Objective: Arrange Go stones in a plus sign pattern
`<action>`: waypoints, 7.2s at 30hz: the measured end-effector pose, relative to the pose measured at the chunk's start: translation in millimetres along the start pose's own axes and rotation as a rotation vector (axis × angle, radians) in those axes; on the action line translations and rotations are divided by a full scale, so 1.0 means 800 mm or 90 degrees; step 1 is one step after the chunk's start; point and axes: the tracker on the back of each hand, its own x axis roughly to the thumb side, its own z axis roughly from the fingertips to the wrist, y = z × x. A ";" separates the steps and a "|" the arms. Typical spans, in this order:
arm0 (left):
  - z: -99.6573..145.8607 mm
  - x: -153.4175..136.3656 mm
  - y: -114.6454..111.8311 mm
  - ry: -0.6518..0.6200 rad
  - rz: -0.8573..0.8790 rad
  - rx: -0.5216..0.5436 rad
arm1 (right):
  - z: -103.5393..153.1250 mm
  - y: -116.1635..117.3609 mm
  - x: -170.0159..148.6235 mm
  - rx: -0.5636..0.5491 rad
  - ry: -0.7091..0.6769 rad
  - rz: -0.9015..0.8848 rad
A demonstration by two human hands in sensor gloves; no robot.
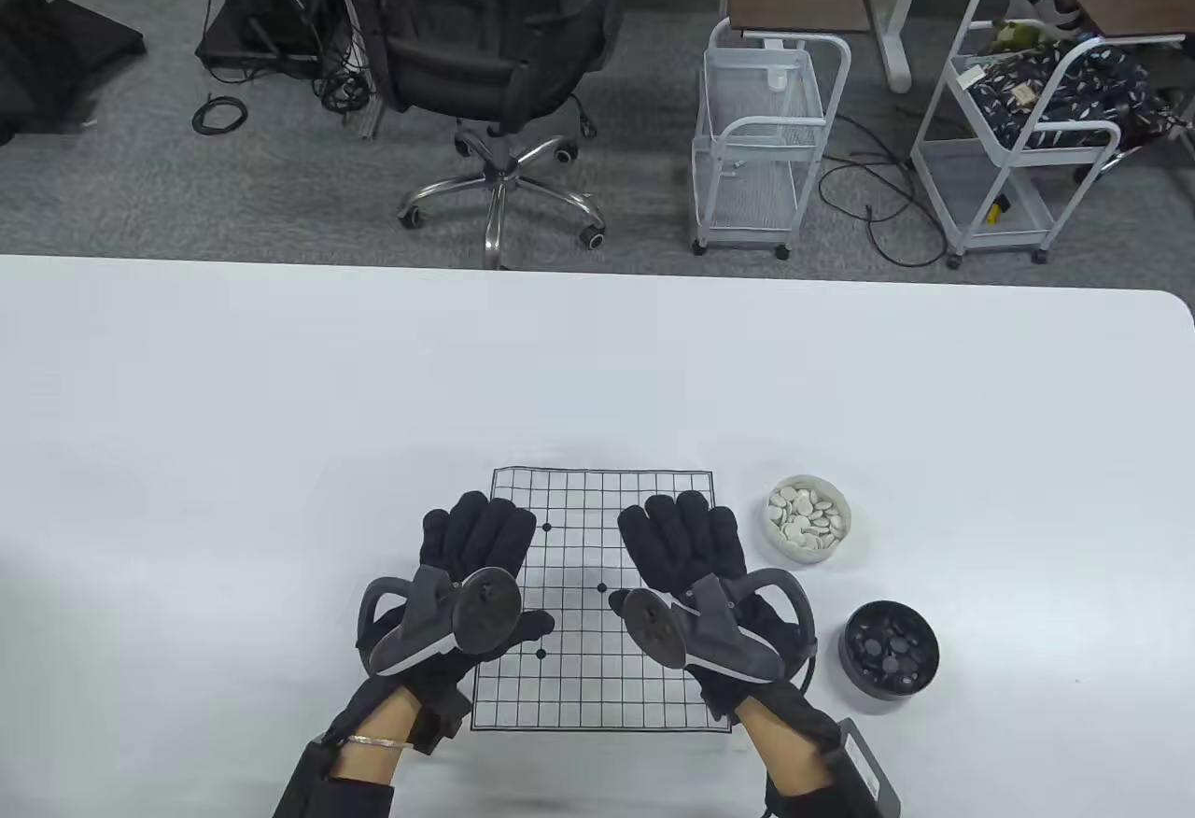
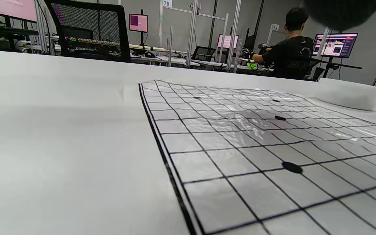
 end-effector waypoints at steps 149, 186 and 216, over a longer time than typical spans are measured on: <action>0.001 -0.015 0.000 0.043 0.003 -0.018 | -0.106 0.061 0.036 0.210 0.175 -0.077; 0.001 -0.011 -0.004 0.039 -0.010 -0.020 | 0.066 0.063 -0.183 0.379 0.528 0.098; 0.000 -0.014 -0.003 0.044 -0.006 -0.019 | 0.068 0.060 -0.189 0.210 0.521 0.097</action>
